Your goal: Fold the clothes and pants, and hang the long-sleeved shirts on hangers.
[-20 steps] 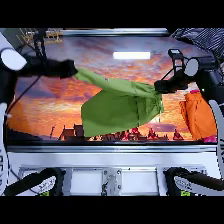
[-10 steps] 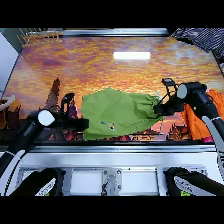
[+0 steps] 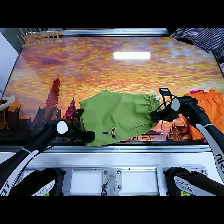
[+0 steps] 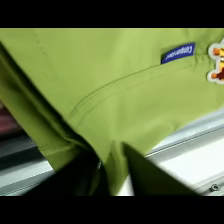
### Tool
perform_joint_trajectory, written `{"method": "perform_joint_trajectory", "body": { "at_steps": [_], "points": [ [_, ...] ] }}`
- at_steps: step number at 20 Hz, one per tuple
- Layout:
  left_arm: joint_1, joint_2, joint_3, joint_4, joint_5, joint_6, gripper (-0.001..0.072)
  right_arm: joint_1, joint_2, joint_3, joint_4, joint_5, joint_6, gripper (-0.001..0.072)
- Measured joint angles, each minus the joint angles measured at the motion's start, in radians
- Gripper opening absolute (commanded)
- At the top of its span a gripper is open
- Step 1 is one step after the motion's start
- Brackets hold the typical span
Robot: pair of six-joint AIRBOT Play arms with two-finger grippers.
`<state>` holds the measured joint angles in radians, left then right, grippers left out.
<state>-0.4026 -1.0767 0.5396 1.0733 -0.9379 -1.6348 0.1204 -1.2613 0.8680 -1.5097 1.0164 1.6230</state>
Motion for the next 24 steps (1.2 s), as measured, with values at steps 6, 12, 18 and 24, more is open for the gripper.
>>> {"method": "perform_joint_trajectory", "body": {
  "at_steps": [6,12,18,24],
  "points": [
    [0.052,0.100,0.151,0.005,-0.114,-0.015,0.0548,-0.068,0.074,0.116,0.013,0.173,-0.131,0.0717],
    [0.120,0.256,0.209,0.008,-0.152,-0.060,0.0004,-0.309,0.031,0.184,0.167,0.247,-0.298,0.0717],
    [0.130,0.286,0.217,0.000,-0.154,-0.078,0.0004,-0.543,-0.252,0.243,0.531,0.279,-0.509,0.0715],
    [0.131,0.291,0.217,-0.001,-0.137,-0.082,0.0004,-0.576,-0.495,0.357,0.716,0.343,-0.596,0.0712]
  ]
}}
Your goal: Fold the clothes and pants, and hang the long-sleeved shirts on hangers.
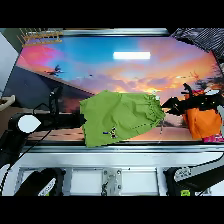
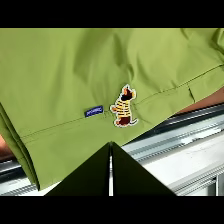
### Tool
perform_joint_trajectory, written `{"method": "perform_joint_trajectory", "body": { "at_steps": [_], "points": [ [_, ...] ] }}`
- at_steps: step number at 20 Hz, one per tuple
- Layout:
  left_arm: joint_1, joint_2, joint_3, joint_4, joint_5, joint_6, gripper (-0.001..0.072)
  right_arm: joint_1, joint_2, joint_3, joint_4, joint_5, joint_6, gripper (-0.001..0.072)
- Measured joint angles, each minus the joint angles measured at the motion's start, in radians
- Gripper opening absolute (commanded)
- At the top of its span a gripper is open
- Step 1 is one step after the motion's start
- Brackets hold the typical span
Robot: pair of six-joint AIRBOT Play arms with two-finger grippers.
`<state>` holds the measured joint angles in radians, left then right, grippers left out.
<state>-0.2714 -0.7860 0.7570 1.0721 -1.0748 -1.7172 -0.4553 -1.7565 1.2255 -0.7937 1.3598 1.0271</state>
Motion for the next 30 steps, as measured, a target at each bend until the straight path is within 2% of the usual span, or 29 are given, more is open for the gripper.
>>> {"method": "perform_joint_trajectory", "body": {
  "at_steps": [4,6,7,8,11,16,20,24,30],
  "points": [
    [0.000,0.000,0.000,-0.002,0.003,-0.003,0.0005,0.064,-0.063,0.029,0.044,0.030,-0.014,0.0706],
    [0.000,0.000,0.000,-0.002,0.004,-0.003,0.0004,0.103,-0.076,0.034,0.050,0.043,-0.018,0.0677],
    [0.000,0.000,0.000,-0.002,0.004,-0.003,0.0004,0.120,-0.080,0.035,0.050,0.049,-0.019,0.0518],
    [0.000,0.000,0.000,-0.001,0.004,-0.003,0.0004,0.137,-0.084,0.035,0.040,0.045,-0.022,0.0284],
    [0.000,0.000,0.000,0.000,0.005,-0.002,0.0004,0.177,-0.088,0.037,0.040,0.059,-0.029,0.0027],
    [0.000,-0.033,0.000,-0.002,0.013,-0.003,0.0004,0.206,-0.046,0.037,0.013,0.104,-0.004,0.0026],
    [-0.048,-0.168,0.003,-0.022,0.093,-0.007,0.0004,0.215,0.111,0.037,-0.163,0.144,0.130,0.0026],
    [-0.161,-0.384,0.081,-0.059,0.224,-0.008,0.0004,0.247,0.320,0.037,-0.297,0.201,0.286,0.0026],
    [-0.349,-0.771,0.367,-0.097,0.287,-0.003,0.0004,0.419,0.554,0.064,-0.436,0.262,0.473,0.0026]
  ]
}}
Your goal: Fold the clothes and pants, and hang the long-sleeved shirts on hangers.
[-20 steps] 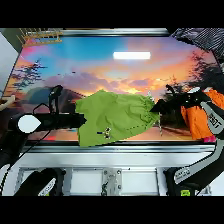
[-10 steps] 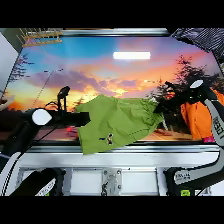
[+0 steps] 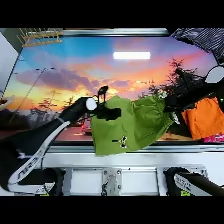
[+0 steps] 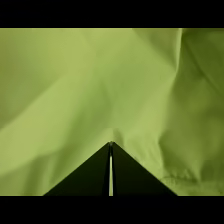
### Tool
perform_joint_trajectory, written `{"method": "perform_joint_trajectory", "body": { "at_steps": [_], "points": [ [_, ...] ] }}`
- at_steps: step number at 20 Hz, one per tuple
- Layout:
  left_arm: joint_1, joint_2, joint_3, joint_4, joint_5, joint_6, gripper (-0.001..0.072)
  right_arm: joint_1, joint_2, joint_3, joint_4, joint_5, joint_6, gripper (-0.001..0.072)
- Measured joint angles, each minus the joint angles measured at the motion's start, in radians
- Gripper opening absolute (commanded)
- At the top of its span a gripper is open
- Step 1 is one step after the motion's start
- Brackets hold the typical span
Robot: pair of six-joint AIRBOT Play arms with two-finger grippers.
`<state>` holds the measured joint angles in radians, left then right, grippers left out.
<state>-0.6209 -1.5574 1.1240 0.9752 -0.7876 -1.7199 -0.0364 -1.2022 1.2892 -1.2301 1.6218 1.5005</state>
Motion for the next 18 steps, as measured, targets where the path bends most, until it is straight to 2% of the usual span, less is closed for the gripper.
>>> {"method": "perform_joint_trajectory", "body": {
  "at_steps": [4,10,14,18],
  "points": [
    [-0.085,-0.182,0.177,-0.025,-0.001,0.000,0.0004,0.134,0.051,0.056,-0.038,0.018,0.061,0.0026],
    [-0.133,-0.319,0.332,-0.032,-0.028,-0.002,0.0004,0.285,0.067,0.086,-0.095,0.025,0.109,0.0026],
    [-0.106,-0.319,0.359,-0.027,-0.051,-0.012,0.0004,0.325,0.069,0.089,-0.116,0.025,0.120,0.0026],
    [-0.048,-0.226,0.367,0.051,-0.107,-0.016,0.0004,0.335,0.069,0.090,-0.130,0.025,0.124,0.0026]
  ]
}}
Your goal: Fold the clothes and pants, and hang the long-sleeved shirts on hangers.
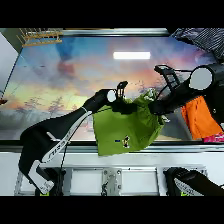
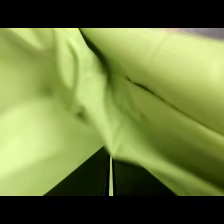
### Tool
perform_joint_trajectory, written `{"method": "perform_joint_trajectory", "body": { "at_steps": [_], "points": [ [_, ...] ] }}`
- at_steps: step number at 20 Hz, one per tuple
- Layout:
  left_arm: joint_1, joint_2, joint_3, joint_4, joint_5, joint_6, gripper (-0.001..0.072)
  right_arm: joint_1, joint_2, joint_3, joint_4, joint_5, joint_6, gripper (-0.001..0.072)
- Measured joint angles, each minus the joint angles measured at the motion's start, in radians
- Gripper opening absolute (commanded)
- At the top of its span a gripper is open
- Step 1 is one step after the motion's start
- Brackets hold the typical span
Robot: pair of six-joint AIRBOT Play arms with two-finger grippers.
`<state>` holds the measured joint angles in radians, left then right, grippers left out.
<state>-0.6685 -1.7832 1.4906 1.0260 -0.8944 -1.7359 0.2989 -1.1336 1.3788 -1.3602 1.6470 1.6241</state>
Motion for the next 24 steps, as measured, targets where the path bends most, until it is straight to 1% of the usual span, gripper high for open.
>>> {"method": "perform_joint_trajectory", "body": {
  "at_steps": [5,10,14,18,19,20,21,24],
  "points": [
    [0.110,0.165,0.002,0.159,-0.104,-0.003,0.0004,0.003,0.000,0.000,-0.006,-0.006,0.000,0.0026],
    [0.266,0.329,0.002,0.237,-0.163,-0.002,0.0004,0.051,-0.006,0.000,-0.002,-0.052,0.021,0.0027],
    [0.381,0.434,0.002,0.257,-0.180,0.000,0.0004,0.177,-0.041,0.000,0.026,-0.130,0.057,0.0028],
    [0.476,0.511,0.002,0.262,-0.187,0.000,0.0004,0.365,-0.132,0.000,0.104,-0.267,0.071,0.0041],
    [0.497,0.529,0.002,0.264,-0.187,0.000,0.0004,0.420,-0.165,0.000,0.128,-0.317,0.071,0.0166],
    [0.515,0.544,0.002,0.264,-0.188,0.000,0.0004,0.470,-0.197,0.000,0.152,-0.365,0.057,0.0481],
    [0.534,0.558,0.002,0.264,-0.190,0.000,0.0004,0.521,-0.231,0.000,0.183,-0.418,0.033,0.0710],
    [0.573,0.589,0.002,0.265,-0.204,0.007,0.0004,0.614,-0.297,0.000,0.227,-0.526,-0.028,0.0707]
  ]
}}
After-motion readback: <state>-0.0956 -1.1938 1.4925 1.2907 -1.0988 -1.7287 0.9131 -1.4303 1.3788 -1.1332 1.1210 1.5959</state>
